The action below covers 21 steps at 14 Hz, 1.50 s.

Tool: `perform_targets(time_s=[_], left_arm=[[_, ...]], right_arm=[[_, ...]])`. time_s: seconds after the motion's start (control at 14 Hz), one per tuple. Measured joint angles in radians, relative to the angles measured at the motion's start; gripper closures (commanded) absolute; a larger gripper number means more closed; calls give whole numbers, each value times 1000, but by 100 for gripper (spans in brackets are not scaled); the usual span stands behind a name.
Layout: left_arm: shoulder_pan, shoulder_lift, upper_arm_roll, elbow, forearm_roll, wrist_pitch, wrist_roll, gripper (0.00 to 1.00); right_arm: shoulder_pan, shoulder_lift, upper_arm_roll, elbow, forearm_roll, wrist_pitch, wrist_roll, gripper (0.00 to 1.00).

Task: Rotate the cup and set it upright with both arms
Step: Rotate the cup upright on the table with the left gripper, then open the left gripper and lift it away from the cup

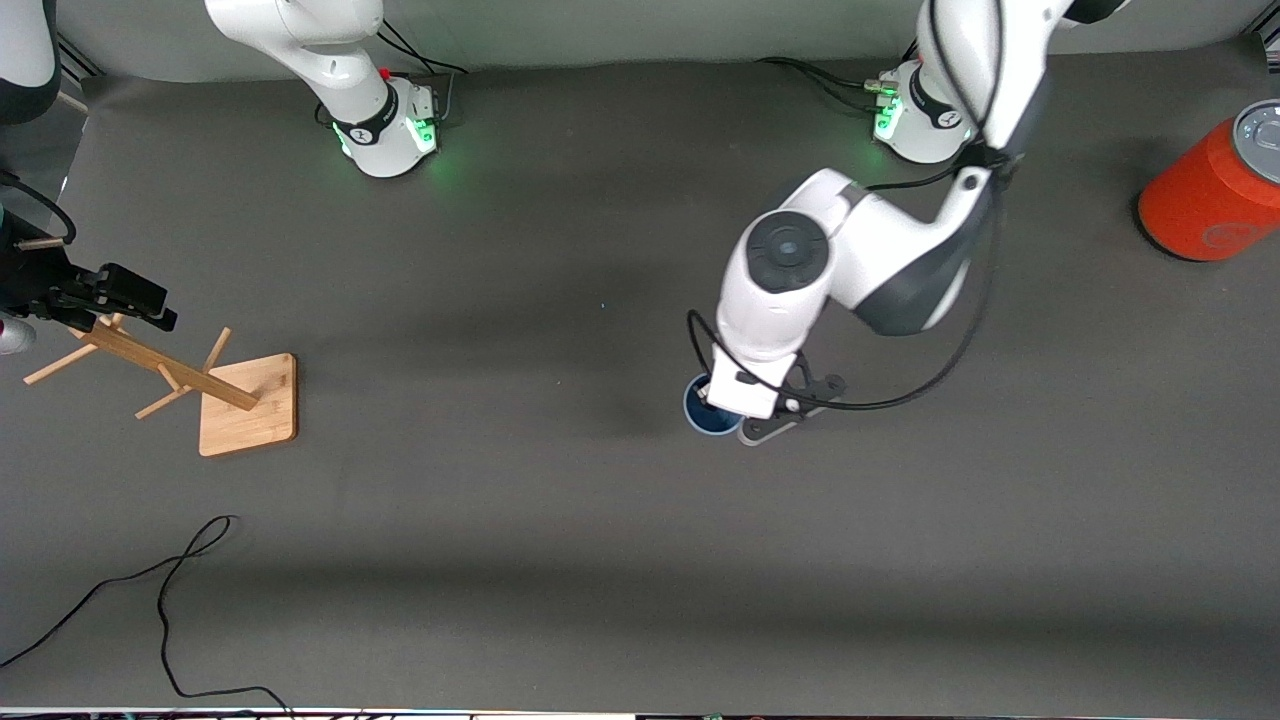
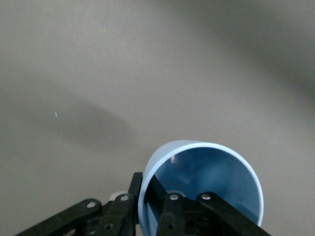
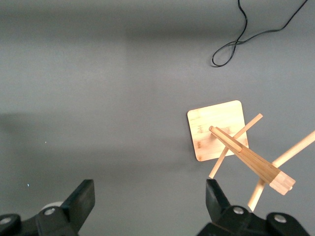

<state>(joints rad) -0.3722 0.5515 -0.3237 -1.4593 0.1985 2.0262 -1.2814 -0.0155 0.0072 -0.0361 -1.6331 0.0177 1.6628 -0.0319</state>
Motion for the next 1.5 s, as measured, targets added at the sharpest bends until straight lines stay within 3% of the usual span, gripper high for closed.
perform_targets(time_s=[0.57,0.64,0.71,0.93,1.14,1.5], left_arm=[[-65,200,1,-52,245,235,-365,99],[-65,203,1,-50,249,239,-371,19],[-65,202,2,-48,250,239,-372,0],[-62,188,4,-44,253,236,-372,0],[-42,118,3,-12,227,137,-335,0],[117,-108,11,43,-9,-168,111,0]], right_arm=[[2,-2,0,0,-3,-54,-70,0],[2,-2,0,0,-3,-56,-75,0],[2,-2,0,0,-3,-56,-76,0],[2,-2,0,0,-4,-57,-77,0],[2,-2,0,1,-4,-57,-77,0],[2,-2,0,0,-4,-57,-77,0]])
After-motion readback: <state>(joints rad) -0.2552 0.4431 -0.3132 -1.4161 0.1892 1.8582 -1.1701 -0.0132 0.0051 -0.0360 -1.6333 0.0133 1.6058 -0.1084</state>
